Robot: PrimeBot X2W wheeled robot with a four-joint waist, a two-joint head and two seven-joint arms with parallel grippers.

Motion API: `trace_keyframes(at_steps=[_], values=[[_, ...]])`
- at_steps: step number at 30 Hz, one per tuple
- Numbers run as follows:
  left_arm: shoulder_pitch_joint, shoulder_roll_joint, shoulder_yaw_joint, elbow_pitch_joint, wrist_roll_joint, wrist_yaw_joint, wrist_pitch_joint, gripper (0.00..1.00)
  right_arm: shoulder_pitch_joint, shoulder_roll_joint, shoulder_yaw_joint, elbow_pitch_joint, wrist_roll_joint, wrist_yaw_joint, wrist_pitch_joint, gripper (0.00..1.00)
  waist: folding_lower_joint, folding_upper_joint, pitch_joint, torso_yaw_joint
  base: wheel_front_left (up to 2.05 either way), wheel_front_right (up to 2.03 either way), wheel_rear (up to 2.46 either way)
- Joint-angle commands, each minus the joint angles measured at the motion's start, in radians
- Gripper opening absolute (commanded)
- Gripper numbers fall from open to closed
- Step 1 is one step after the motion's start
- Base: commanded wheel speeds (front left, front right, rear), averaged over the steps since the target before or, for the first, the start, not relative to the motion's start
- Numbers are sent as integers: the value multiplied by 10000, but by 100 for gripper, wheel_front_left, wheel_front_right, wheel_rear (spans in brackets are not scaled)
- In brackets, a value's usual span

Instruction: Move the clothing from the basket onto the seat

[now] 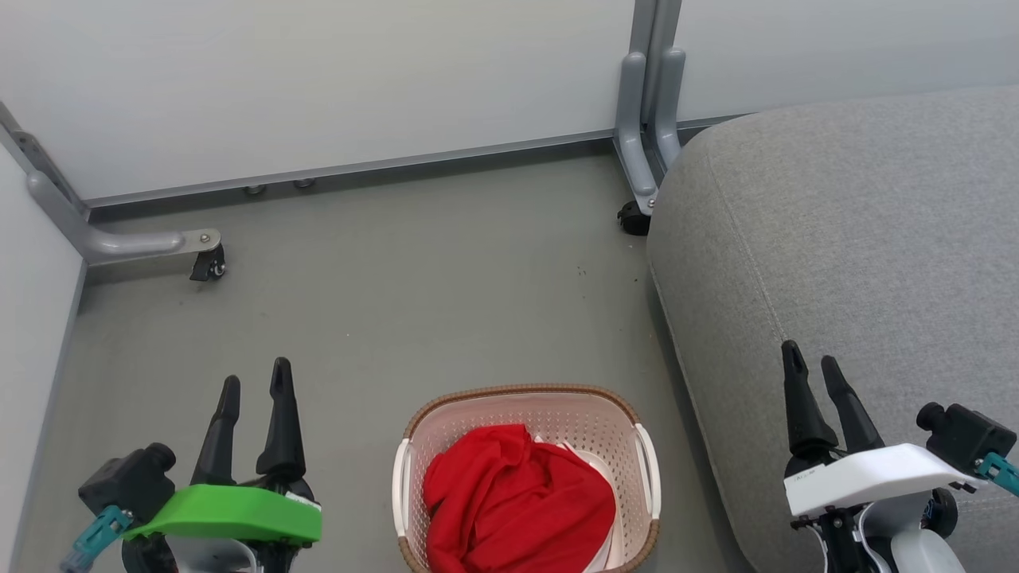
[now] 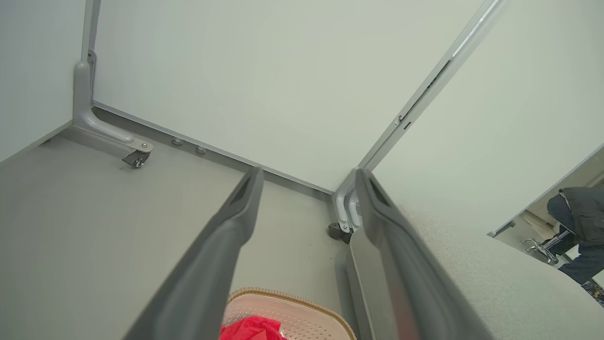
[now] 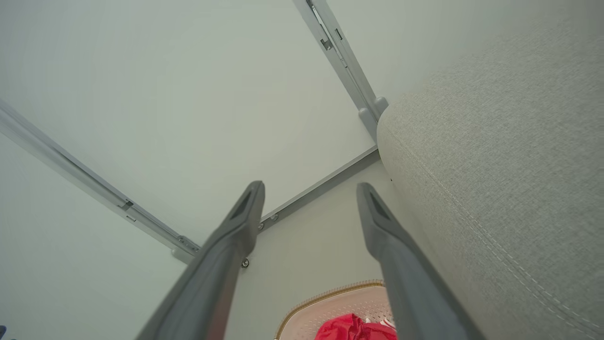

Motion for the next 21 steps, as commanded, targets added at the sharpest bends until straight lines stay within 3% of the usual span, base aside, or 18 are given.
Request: trace_keyframes(at_steps=[1, 21], values=[[6, 69, -39, -146, 296, -48, -94, 100, 41, -54, -31, -146, -292, 4, -96, 100, 0, 0, 2, 5, 0, 0, 0], [174, 85, -399, -763, 2573, 11, -623, 100, 181, -69, 131, -332, -2332, 5, -627, 100, 0, 0, 19, 40, 0, 0, 0]])
